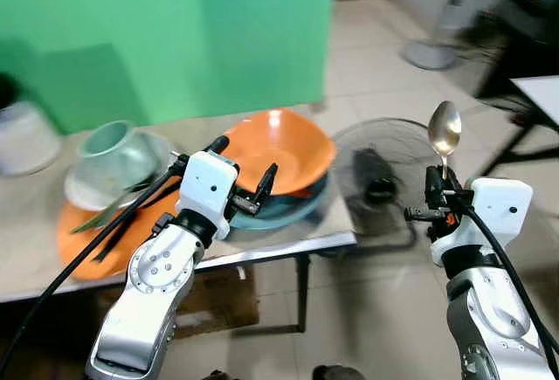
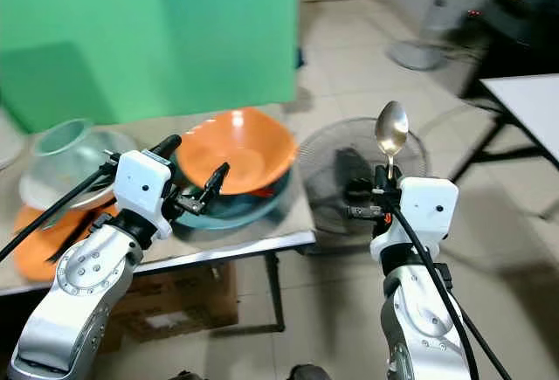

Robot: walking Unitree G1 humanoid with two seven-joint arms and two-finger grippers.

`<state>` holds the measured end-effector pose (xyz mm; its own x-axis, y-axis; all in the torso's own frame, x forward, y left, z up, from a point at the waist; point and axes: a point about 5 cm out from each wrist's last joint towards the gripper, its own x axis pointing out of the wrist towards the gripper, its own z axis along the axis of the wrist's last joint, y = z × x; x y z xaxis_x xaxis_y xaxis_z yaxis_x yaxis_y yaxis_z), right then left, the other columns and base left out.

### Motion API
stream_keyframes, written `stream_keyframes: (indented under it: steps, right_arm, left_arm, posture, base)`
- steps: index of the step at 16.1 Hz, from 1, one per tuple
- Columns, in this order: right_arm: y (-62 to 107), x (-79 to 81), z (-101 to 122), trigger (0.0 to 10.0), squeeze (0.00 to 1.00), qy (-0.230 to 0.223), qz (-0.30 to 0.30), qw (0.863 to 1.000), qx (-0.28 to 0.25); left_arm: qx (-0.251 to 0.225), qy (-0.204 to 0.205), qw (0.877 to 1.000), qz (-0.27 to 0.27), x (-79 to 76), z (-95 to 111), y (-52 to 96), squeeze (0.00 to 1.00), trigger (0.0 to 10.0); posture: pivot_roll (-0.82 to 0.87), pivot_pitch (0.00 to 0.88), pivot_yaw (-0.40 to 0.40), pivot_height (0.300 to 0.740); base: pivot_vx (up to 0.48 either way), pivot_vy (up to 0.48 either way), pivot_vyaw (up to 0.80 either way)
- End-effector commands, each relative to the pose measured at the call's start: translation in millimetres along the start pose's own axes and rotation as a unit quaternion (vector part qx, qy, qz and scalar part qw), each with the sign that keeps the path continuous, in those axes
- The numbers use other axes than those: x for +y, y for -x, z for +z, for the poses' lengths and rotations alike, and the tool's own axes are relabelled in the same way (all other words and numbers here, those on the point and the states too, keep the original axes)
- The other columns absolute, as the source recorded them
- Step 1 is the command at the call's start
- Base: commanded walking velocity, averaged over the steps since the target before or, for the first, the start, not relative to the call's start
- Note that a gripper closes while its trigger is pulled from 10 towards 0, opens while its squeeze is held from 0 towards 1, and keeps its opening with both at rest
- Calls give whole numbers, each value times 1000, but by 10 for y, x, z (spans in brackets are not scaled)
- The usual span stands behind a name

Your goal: Setting the table

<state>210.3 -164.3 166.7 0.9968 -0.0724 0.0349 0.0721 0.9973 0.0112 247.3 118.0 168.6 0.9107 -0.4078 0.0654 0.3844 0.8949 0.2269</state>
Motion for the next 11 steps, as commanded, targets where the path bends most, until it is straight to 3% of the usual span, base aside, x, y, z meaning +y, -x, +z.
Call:
stream_keyframes:
  steps: [1, 6, 11]
  right_arm:
    - [5, 38, -18, 10000, 0, 0, 6, 1000, -1]
    - [-16, 41, -26, 10000, 0, 2, 3, 1000, 4]
    - [-33, 45, -38, 10000, 0, 16, 11, 1000, 13]
  left_arm:
    - [-6, -4, 1000, 6, 26, 19, 12, 0, 10000]
    - [-16, -13, 1000, 4, 33, 58, -13, 0, 10000]
    - [-9, 10, 1000, 18, 50, 45, -10, 0, 10000]
  posture:
    - [-1, 42, 47, 740]
    - [2, 42, 47, 740]
    - [-1, 42, 40, 740]
  base:
    - [0, 0, -800]
    - [0, 0, -800]
    - [0, 0, -800]
